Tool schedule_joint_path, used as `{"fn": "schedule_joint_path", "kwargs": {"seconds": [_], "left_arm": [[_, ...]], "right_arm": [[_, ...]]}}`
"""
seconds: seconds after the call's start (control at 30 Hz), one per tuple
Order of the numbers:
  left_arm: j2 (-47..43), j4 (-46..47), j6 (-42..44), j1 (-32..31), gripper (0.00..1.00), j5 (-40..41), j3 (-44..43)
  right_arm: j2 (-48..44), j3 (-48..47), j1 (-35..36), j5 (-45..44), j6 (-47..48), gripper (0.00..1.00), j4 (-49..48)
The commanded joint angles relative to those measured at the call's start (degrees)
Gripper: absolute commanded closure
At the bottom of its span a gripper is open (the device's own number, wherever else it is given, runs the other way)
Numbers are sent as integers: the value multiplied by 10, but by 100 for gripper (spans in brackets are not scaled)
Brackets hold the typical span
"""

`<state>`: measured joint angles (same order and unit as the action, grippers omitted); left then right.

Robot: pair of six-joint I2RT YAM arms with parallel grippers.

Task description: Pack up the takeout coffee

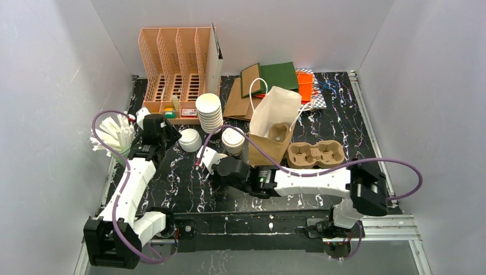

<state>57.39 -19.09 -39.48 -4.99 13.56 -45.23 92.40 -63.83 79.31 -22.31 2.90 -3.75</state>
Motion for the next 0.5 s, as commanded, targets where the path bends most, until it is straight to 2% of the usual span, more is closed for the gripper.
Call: {"fn": "schedule_joint_path", "kwargs": {"seconds": [0.0, 0.23, 0.47], "left_arm": [[42, 16, -32, 0, 49, 29, 8], [150, 14, -58, 0, 54, 25, -15], [187, 37, -65, 0, 60, 9, -20]], "right_arm": [[-64, -22, 3, 6, -16, 66, 24], [-112, -9, 3, 11, -19, 66, 27], [-117, -9, 3, 7, -12, 67, 30]]}}
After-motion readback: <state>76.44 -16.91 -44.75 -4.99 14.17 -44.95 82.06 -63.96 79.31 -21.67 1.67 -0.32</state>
